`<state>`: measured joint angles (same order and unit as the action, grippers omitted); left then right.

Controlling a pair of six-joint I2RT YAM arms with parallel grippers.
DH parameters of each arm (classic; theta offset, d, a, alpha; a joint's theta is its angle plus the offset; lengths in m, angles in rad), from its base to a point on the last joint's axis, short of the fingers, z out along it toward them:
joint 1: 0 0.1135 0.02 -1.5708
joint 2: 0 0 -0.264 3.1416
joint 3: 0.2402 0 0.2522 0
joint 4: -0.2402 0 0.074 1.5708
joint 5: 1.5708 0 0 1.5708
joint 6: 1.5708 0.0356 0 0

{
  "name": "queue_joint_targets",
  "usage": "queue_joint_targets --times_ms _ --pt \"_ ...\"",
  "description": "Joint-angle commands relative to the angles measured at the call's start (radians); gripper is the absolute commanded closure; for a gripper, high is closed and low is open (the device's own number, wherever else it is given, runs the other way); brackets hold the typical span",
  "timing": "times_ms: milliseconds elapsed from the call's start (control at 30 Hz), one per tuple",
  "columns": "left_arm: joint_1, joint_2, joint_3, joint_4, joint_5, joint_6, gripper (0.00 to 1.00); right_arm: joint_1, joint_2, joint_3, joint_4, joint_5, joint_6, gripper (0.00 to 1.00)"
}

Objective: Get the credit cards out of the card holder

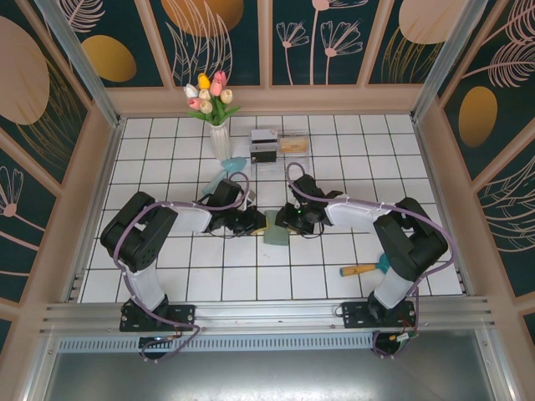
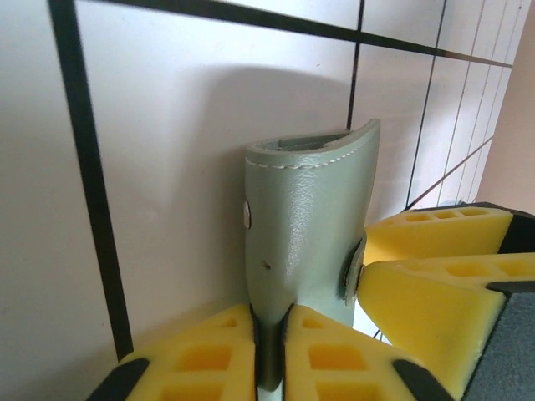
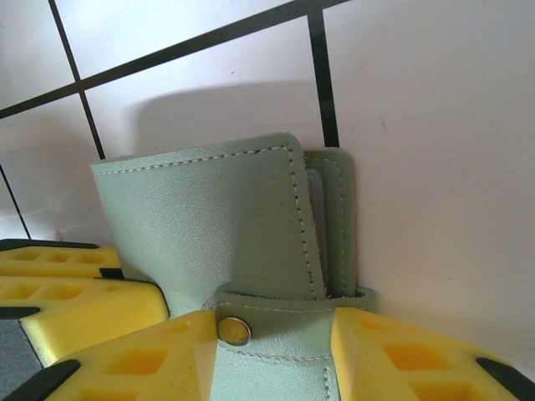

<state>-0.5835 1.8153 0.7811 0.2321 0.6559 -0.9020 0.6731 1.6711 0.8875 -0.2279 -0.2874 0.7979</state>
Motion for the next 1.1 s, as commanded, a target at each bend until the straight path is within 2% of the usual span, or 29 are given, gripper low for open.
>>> queue_joint_targets --times_ms 0,167,433,567,800,933,1067 --pt "-0.012 0.008 0.012 0.062 0.038 0.003 0.92 0.006 0.000 -0.009 0.018 -0.008 -0.007 0.57" --pt "-0.012 -0.039 0.018 0.028 -0.002 0.032 1.00 0.006 -0.044 0.012 -0.024 0.068 -0.020 0.57" --pt "-0.011 -0.135 0.041 -0.071 -0.065 0.079 1.00 0.024 -0.030 0.084 -0.049 0.070 -0.076 0.55" --pt "-0.011 -0.148 0.029 -0.067 -0.066 0.071 1.00 0.025 -0.004 0.090 -0.047 0.065 -0.074 0.62" --pt "-0.011 -0.151 0.030 -0.070 -0.072 0.072 1.00 0.029 0.038 0.101 -0.069 0.061 -0.077 0.62" --pt "-0.010 -0.156 0.047 -0.114 -0.105 0.099 1.00 0.031 0.041 0.085 -0.097 0.100 -0.074 0.66" --pt "-0.011 -0.185 0.073 -0.205 -0.190 0.146 1.00 0.019 -0.019 0.016 -0.110 0.169 -0.071 0.68"
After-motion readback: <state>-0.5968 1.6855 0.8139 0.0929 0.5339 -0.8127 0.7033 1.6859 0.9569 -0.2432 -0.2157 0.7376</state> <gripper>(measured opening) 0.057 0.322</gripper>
